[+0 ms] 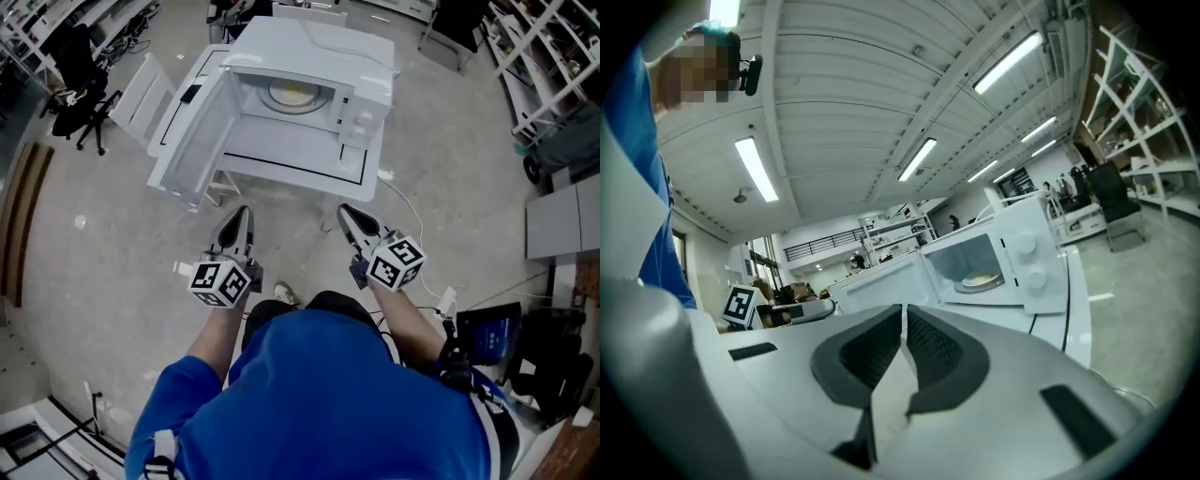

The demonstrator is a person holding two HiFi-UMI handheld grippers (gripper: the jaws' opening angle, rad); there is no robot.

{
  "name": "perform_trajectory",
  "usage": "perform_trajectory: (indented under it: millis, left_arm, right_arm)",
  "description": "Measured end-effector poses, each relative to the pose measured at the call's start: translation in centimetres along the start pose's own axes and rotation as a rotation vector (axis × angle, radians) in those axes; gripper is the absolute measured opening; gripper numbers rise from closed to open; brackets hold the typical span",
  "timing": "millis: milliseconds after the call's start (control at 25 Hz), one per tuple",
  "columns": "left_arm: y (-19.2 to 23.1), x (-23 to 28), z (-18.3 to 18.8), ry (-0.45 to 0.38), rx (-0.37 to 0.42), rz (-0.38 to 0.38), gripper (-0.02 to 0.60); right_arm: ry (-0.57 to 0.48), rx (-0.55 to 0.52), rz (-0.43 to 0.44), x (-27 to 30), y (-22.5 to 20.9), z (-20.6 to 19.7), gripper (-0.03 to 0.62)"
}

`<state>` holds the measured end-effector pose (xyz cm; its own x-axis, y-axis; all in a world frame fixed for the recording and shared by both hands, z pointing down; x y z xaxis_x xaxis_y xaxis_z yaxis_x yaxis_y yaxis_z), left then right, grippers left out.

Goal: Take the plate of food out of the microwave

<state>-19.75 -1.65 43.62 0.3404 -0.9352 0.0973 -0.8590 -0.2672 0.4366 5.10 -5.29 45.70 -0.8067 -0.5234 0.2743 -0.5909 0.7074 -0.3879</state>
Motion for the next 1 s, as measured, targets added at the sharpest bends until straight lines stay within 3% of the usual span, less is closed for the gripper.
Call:
perform_trajectory:
  millis: [160, 400, 800, 1000]
  left_arm:
    - [1.9, 1.9, 0.5, 0.035, -0.003, -0.057, 0.009]
    - [4.1, 4.6, 0.8, 0.057, -0.035, -0.079, 0.009]
    - [7.1, 13.2, 2.1, 0.080, -0.060, -0.057, 0.009]
    - [8.4, 17.6, 2.6, 0.108, -0.025, -0.034, 0.009]
  right_arm:
    - [-0.009, 0.006, -0.039, 2.5, 0.4, 0.5, 0.006]
    - [-0.001, 0.009, -0.065, 5.3, 0.0, 1.2, 0.006]
    - [-0.002, 0.004, -0.046, 10.2, -5.1, 3.8, 0.006]
    - [0.012, 0.011, -0.022, 12.7, -7.9, 5.1, 0.006]
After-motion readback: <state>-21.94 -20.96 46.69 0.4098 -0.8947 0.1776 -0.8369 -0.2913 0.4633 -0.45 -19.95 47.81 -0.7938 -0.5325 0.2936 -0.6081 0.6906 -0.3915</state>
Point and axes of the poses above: the fingertips, and each gripper's own axes: x forward along the fingers, y to its left, z out of its top, the point moved 4 cm from there along -x, backward along the fingers, and after that the axes turned 8 degrees about y, right-handed, at the moved point
